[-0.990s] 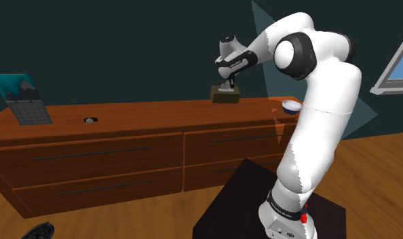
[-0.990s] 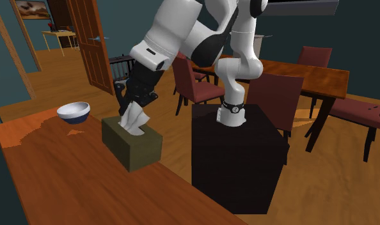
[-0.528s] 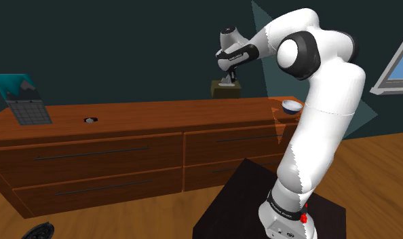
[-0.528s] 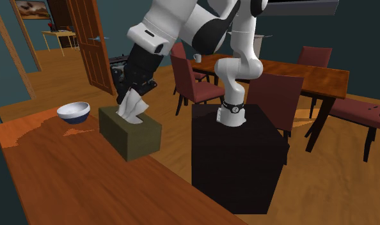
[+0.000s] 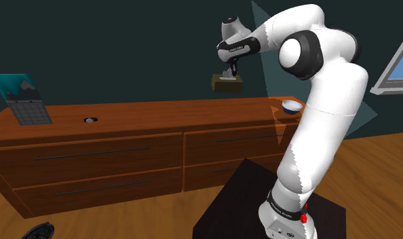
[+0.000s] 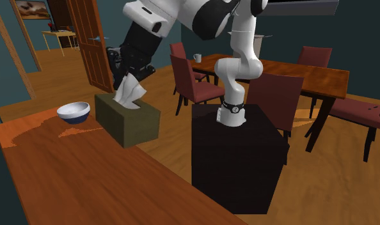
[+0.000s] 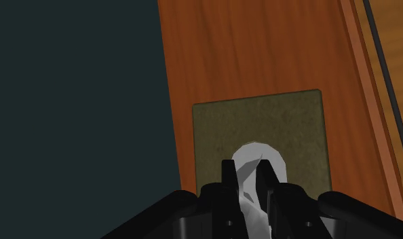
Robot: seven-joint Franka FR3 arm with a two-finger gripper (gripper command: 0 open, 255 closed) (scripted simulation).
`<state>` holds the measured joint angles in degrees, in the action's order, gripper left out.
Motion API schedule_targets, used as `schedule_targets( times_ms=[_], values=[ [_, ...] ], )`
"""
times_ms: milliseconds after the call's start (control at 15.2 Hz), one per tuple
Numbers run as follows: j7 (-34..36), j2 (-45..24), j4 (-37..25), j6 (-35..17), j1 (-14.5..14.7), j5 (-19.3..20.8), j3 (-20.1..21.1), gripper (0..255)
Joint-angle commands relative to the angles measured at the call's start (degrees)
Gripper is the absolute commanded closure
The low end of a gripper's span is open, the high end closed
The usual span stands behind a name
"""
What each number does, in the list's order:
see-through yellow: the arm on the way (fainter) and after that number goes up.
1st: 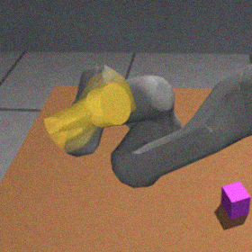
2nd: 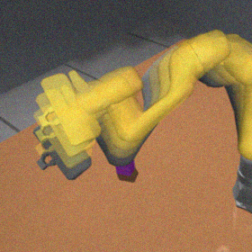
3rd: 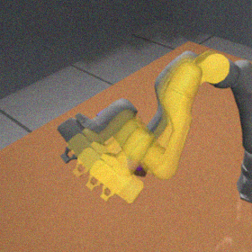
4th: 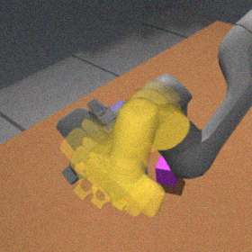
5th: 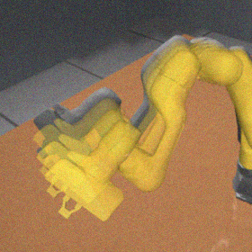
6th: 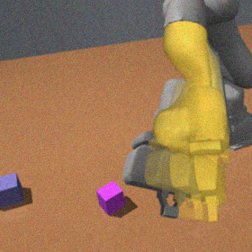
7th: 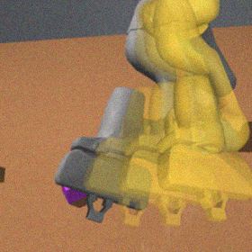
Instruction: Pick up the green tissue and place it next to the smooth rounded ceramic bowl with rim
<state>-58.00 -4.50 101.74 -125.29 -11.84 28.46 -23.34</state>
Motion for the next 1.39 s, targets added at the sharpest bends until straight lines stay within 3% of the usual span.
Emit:
schedule_targets(
  times_ms=[0,264,792,1320],
  values=[
    [-0.8,0.2,-1.4,1.5,0.0,-0.4,0.1,255],
    [-1.9,0.3,-3.6,3.6,0.1,-1.0,0.2,255],
    [-13.0,-0.2,-3.1,-2.0,-6.1,-5.5,-4.5,255],
    [-26.6,-4.9,-7.2,-6.0,-13.5,-14.4,-8.2,255]
  ],
)
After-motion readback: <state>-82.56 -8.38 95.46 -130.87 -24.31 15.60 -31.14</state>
